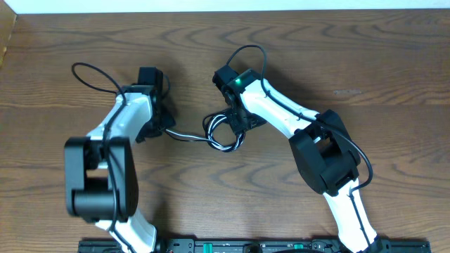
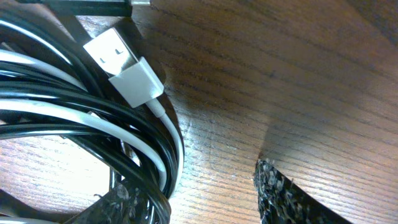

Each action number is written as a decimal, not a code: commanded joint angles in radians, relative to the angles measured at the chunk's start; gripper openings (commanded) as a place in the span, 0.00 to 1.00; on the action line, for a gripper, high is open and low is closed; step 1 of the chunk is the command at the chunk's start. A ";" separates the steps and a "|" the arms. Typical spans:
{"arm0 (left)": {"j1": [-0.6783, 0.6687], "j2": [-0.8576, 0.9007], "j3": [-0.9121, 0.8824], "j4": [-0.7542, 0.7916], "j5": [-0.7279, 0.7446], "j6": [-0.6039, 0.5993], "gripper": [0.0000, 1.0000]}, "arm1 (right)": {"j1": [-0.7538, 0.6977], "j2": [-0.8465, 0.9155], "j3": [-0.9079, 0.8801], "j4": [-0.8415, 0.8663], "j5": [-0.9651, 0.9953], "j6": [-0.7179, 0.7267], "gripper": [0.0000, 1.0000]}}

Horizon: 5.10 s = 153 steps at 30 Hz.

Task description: Untangle cables

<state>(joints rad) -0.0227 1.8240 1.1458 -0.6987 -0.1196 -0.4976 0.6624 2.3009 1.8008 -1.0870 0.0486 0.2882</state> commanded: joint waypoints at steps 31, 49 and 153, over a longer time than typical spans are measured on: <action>-0.198 -0.129 -0.045 0.116 0.232 0.005 0.74 | -0.007 0.056 -0.023 0.001 0.061 0.003 0.54; -0.232 0.060 -0.045 0.192 0.175 0.006 0.73 | -0.007 0.056 -0.023 0.001 0.061 0.003 0.55; -0.177 0.048 -0.036 0.143 0.078 0.177 0.47 | -0.027 0.056 0.074 0.046 -0.108 0.037 0.65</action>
<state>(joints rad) -0.1986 1.8519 1.1206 -0.5438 0.0895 -0.2379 0.6350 2.3474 1.8950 -1.0748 -0.1211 0.3012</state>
